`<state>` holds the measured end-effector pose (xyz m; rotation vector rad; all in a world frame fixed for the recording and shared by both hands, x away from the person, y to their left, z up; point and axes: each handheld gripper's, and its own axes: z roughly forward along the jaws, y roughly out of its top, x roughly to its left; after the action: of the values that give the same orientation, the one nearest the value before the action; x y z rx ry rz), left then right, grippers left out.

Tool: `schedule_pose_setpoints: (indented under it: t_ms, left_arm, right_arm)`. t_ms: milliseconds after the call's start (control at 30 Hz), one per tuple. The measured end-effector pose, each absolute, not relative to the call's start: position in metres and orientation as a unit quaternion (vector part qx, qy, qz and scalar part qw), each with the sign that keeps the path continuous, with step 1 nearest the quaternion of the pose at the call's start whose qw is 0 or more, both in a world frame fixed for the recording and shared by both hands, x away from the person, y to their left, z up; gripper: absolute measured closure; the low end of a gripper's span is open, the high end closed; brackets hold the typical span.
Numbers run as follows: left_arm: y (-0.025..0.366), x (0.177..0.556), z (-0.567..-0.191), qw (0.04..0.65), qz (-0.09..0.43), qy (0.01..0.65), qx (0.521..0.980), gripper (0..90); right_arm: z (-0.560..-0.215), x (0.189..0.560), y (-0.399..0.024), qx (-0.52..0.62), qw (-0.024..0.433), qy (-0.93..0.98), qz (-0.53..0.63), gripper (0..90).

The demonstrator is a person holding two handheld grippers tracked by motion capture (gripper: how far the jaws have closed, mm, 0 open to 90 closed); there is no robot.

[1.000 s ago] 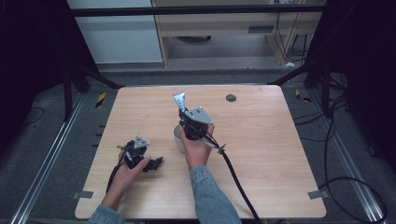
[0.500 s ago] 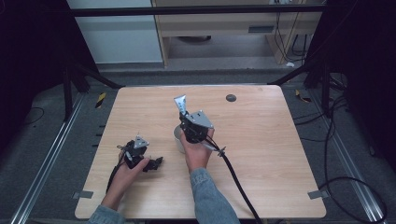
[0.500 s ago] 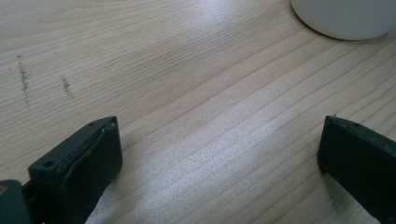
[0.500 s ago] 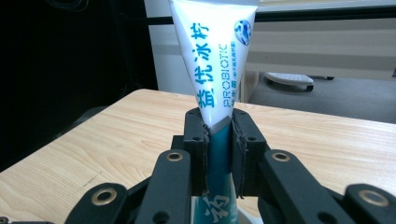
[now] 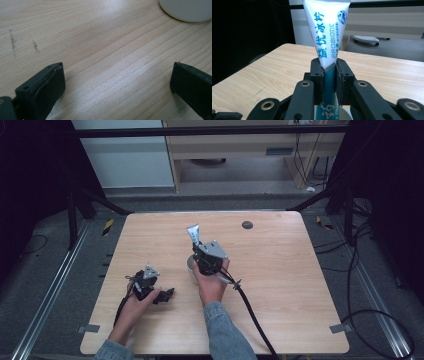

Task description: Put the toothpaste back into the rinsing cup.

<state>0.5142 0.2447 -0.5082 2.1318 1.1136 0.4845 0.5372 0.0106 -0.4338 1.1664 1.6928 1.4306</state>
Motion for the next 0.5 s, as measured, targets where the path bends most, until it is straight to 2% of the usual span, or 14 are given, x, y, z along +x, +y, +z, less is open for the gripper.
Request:
schedule_pose_setpoints:
  t_ms: [500]
  left_arm:
    - [0.2447, 0.5144, -0.5082, 0.337, 0.186, 0.427, 0.818, 0.0]
  right_arm:
    - [-0.4430, 0.5331, 0.0113, 0.441, 0.314, 0.649, 0.534, 77.9]
